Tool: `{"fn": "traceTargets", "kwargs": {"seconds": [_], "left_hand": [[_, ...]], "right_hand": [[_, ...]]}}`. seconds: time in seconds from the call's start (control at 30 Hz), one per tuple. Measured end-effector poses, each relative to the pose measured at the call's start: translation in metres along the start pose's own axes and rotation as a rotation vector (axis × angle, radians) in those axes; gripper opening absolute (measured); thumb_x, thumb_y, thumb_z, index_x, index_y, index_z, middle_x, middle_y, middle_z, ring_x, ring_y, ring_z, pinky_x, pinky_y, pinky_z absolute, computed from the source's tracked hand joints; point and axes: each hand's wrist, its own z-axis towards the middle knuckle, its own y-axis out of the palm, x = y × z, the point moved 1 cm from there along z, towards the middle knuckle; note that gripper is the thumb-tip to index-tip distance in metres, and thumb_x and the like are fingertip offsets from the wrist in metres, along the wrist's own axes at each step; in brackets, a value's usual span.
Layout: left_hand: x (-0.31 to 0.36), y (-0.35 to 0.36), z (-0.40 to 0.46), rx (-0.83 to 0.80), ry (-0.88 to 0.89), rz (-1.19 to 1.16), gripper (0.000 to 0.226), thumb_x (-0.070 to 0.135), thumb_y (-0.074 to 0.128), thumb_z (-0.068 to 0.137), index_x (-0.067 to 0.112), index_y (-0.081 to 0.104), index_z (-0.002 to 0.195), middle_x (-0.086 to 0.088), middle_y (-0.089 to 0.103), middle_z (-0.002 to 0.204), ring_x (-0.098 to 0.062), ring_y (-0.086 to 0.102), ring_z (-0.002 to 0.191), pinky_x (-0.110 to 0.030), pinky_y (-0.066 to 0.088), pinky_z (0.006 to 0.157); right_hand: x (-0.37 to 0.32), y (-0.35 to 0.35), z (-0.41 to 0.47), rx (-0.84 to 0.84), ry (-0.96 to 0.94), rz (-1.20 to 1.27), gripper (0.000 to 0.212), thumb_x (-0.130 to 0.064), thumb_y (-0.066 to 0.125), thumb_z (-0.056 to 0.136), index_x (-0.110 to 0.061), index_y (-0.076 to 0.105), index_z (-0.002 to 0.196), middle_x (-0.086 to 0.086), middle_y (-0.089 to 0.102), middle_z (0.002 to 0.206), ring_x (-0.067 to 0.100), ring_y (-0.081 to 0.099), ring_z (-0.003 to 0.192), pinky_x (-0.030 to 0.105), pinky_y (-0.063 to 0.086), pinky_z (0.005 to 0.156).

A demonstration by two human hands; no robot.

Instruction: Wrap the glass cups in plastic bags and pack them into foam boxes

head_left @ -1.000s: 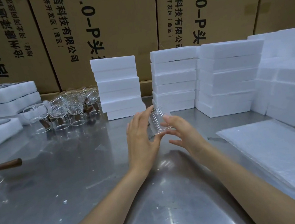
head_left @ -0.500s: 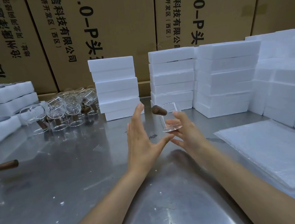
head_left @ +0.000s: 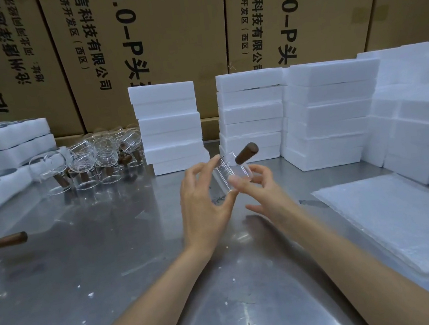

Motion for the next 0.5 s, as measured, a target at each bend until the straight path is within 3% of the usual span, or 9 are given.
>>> {"fn": "traceTargets", "kwargs": {"seconds": [0.1,0.17,0.3,0.43,0.5], "left_hand": [[0.0027,0.0011,-0.0014,-0.025,0.044,0.015,0.065,0.024,0.076,0.079,0.025,0.049,0.137,0.001,0.046,0.122,-0.010,0.042,0.119,-0.027,0.038,0.101],[0.0046,0.0017,-0.0017,-0.068,0.029,-0.036,0.080,0.031,0.079,0.076,0.027,0.037,0.144,-0.001,0.041,0.131,-0.009,0.038,0.125,-0.023,0.034,0.105],[0.0065,0.0020,-0.0032,-0.167,-0.141,-0.147,0.110,0.058,0.074,0.065,0.030,0.011,0.151,0.004,0.024,0.150,-0.002,0.023,0.138,-0.020,0.022,0.110],[0.0029,0.0021,-0.0026,-0.195,-0.230,-0.213,0.109,0.053,0.075,0.064,0.031,0.012,0.150,0.011,0.026,0.151,0.006,0.024,0.133,-0.006,0.020,0.103],[0.0016,0.0032,-0.0020,-0.219,-0.211,-0.219,0.098,0.041,0.079,0.071,0.031,0.020,0.148,0.013,0.034,0.148,0.003,0.030,0.134,-0.010,0.025,0.105]], "right_hand": [[-0.0001,-0.0016,0.0019,0.057,-0.029,-0.051,0.064,-0.042,0.074,0.072,-0.023,0.040,0.123,-0.008,0.054,0.113,0.004,0.057,0.104,0.029,0.046,0.092],[0.0004,-0.0032,0.0037,0.099,-0.016,-0.007,0.057,-0.037,0.071,0.078,-0.019,0.041,0.122,-0.002,0.061,0.108,0.007,0.060,0.099,0.031,0.047,0.091],[0.0011,-0.0048,0.0055,0.111,0.016,0.071,0.061,-0.038,0.069,0.080,-0.020,0.033,0.126,0.008,0.063,0.112,0.012,0.061,0.102,0.033,0.048,0.092],[0.0017,-0.0050,0.0059,0.074,0.041,0.117,0.065,-0.041,0.067,0.081,-0.019,0.032,0.130,0.009,0.065,0.111,0.013,0.062,0.104,0.042,0.045,0.100],[0.0017,-0.0051,0.0069,0.053,0.056,0.129,0.065,-0.042,0.066,0.081,-0.017,0.032,0.131,0.009,0.068,0.109,0.013,0.062,0.105,0.042,0.044,0.101]]}}
